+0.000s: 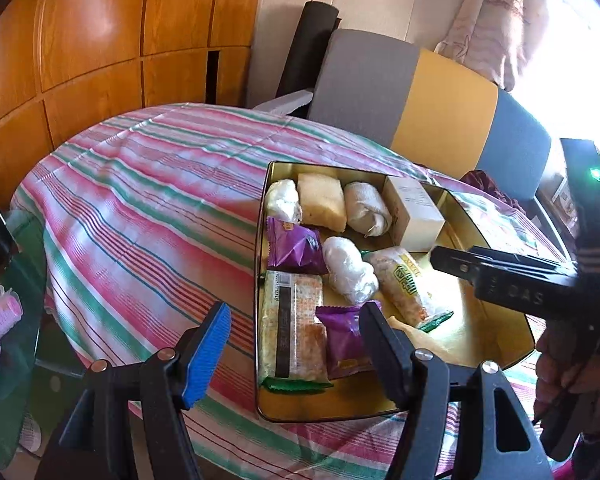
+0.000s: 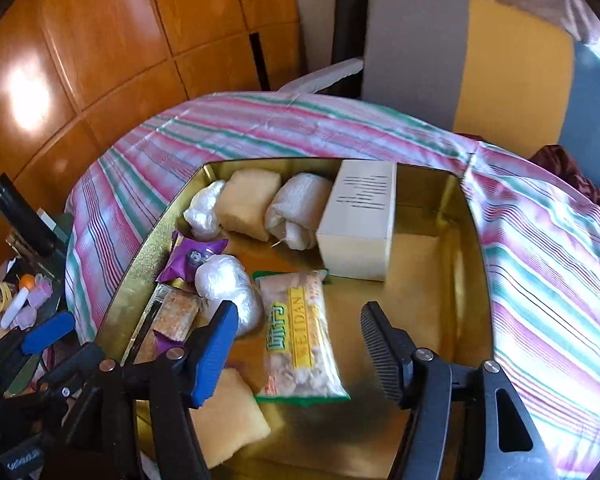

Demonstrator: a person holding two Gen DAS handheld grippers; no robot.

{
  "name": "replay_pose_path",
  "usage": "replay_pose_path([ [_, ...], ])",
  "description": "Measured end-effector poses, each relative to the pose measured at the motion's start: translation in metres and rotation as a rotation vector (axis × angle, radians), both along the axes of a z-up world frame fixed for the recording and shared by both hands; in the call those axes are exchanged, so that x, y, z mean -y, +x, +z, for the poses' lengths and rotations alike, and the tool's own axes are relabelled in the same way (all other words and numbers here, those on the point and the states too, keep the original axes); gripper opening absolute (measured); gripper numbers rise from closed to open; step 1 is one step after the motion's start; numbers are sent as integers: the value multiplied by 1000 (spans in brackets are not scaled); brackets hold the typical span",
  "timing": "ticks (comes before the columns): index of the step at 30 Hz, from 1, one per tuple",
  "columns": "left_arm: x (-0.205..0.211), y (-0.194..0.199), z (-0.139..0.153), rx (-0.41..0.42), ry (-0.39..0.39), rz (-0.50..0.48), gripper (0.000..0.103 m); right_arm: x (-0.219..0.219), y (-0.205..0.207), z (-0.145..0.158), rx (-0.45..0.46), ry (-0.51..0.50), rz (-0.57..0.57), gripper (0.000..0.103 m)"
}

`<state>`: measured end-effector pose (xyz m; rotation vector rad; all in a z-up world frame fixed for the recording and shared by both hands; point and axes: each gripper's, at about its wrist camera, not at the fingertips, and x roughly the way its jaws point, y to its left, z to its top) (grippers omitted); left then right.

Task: Organize objects
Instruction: 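Move both grippers from the tray back to the green box and sponge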

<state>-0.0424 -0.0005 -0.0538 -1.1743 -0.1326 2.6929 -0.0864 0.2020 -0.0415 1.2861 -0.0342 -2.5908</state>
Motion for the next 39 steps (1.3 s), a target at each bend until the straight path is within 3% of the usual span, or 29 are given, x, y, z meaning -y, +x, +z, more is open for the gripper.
replay_pose_path([
  [9,-7,10,14,-57,-21,-33,67,-30,39,21,-72,-8,-84,71],
  [18,-25,20,25,-91,-53,-78,67,-91,72,33,-98,-8,-209,77],
  [31,-71,28,42,-129,-104,-180,67,-248,118,30,-60,34,-534,79],
  [39,-121,29,51,-132,-124,-290,67,-358,155,16,-61,57,-832,81],
])
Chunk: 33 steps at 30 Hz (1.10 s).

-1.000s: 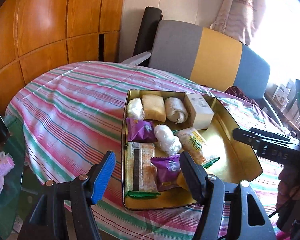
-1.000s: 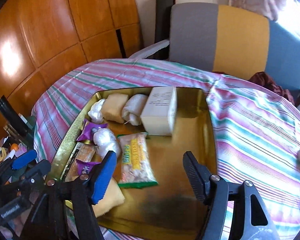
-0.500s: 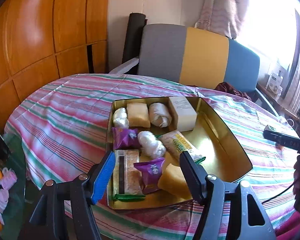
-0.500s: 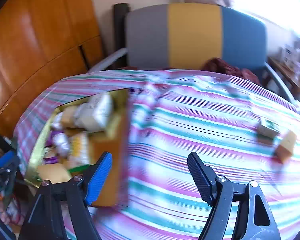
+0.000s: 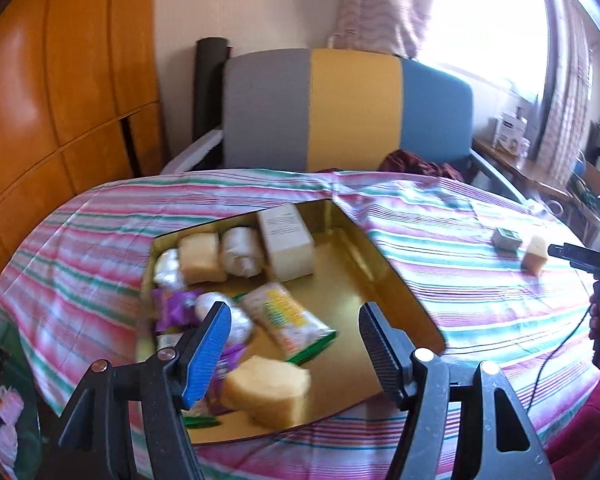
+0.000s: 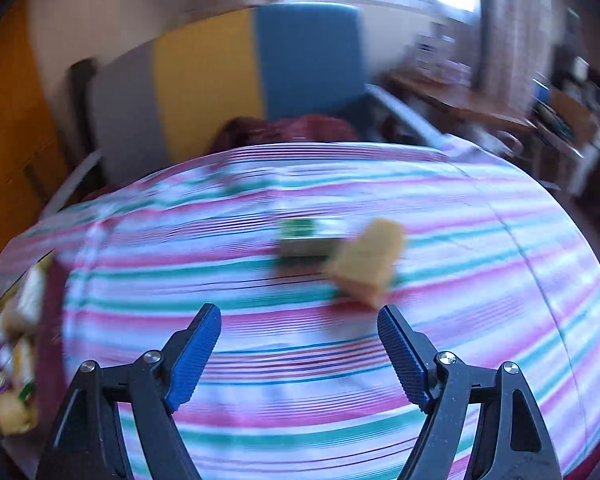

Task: Organize objects
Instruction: 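Move both grippers from the tray back to the green box and sponge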

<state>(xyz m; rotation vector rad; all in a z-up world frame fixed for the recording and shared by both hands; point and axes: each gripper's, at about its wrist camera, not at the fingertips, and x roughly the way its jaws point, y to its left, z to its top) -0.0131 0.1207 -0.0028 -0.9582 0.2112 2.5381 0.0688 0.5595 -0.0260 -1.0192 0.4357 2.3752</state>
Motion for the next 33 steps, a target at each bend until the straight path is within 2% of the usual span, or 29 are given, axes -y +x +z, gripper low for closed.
replay_pose_path([
  [4,-28,3,-1,5,-17,-56,67,-37,23,-21,-3,-102,-159,81],
  [6,-45,5,-3,4,-40,-85,67,-47,27,-22,-13,-148,-202,81],
  [10,-77,8,-5,28,-40,-156,67,-56,37,-20,-43,-196,-255,86],
  [19,-162,5,-7,75,-31,-302,67,-78,61,-27,-105,-332,-385,86],
  [23,-204,0,-15,91,-63,-351,67,-81,66,-24,-137,-359,-406,87],
  [27,-257,-5,-27,71,-146,-435,67,-83,70,-22,-177,-390,-419,88],
  [30,-294,-20,-37,146,-159,-484,68,-83,68,-24,-180,-422,-409,89],
  [33,-328,-37,-46,237,-135,-494,76,-82,64,-26,-182,-456,-388,89],
])
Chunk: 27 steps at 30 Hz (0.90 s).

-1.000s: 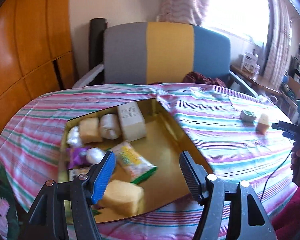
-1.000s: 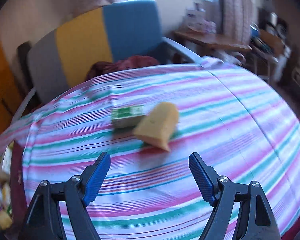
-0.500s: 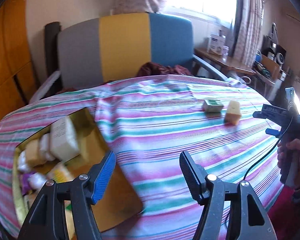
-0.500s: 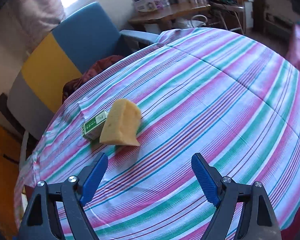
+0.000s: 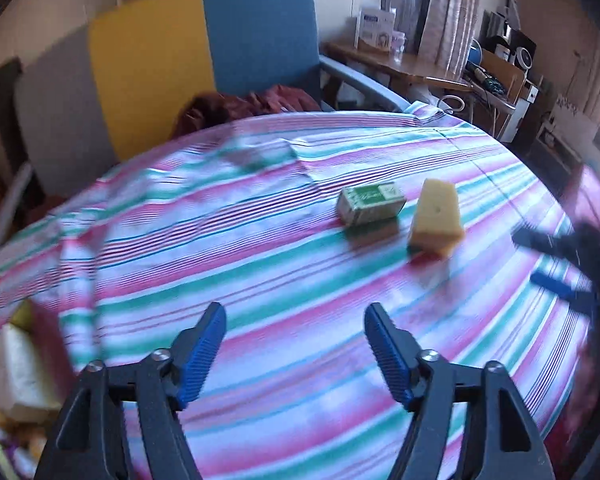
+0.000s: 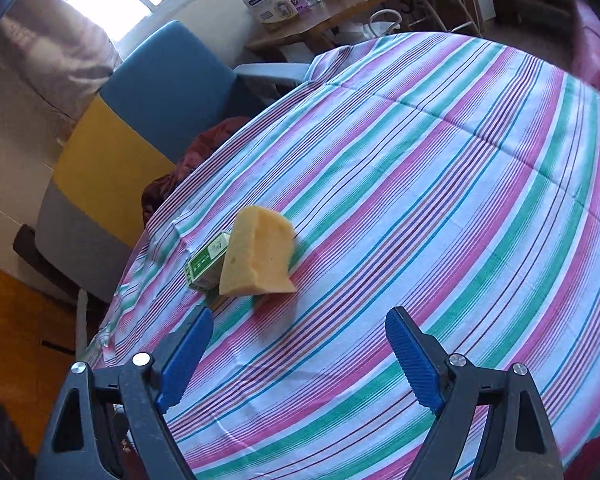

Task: Organize objects
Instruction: 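Move both grippers from the tray back to the green box and sponge, then grasp the green-and-white box with the left gripper and lift it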

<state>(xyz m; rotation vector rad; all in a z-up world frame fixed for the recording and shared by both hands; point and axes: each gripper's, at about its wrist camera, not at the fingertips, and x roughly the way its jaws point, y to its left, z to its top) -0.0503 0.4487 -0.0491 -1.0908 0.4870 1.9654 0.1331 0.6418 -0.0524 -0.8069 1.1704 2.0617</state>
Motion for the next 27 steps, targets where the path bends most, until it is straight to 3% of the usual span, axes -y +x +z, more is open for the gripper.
replay_pose_path([
  [5,-53,-27,-11,179,41,58,79,3,-2,0,-22,-22,28,90],
  [9,-97,-41,-18,252,58,92,82,3,-3,-1,-42,-54,48,90],
  [12,-126,-49,-31,303,26,123,83,4,-2,-3,-54,-76,58,90],
  [21,-174,-55,-60,310,-74,157,86,0,3,-11,-80,-147,50,91],
  [23,-175,-55,-73,349,-119,151,81,-1,5,-12,-80,-154,45,91],
  [25,-164,-50,-66,307,-79,144,77,0,5,-13,-79,-152,43,91],
  [27,-143,-52,-57,331,-2,156,77,0,5,-13,-77,-150,46,91],
])
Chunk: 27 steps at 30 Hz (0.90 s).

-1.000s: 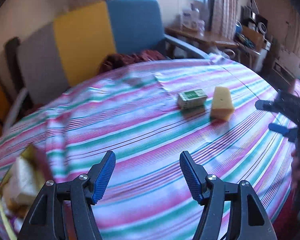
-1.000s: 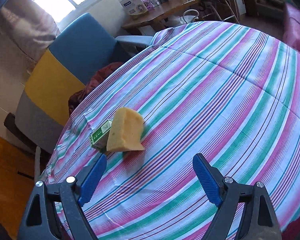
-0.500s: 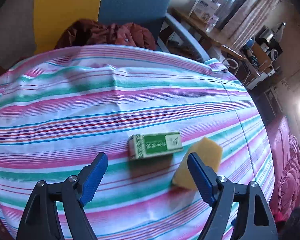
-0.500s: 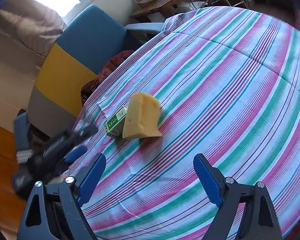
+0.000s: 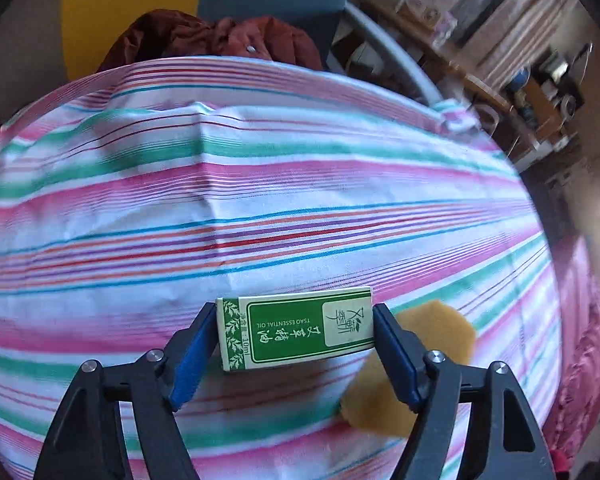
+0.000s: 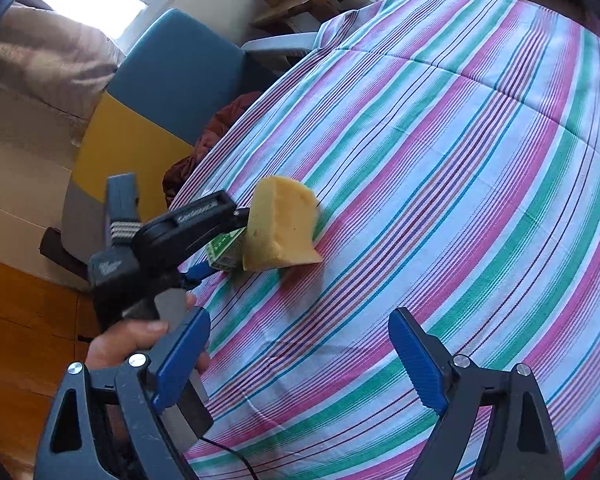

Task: Organize objects
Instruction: 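Grasp the green-and-white box with the left gripper and lift it, then grasp the yellow sponge with the right gripper and lift it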

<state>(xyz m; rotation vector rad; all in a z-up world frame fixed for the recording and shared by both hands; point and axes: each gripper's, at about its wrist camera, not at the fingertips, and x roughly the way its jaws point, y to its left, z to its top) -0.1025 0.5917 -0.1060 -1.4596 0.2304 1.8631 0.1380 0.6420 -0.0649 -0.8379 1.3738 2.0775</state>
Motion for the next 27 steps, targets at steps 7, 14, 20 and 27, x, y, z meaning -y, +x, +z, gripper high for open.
replay_pose_path([
  [7,103,24,17,-132,11,36,76,3,-4,2,16,24,9,91],
  [14,197,83,15,-319,-54,20,76,8,-10,0,83,75,43,91],
  [20,222,119,1,-379,-41,-63,76,15,-20,0,149,147,80,91],
  [27,230,114,-6,-347,17,-55,76,21,-24,3,161,215,85,91],
])
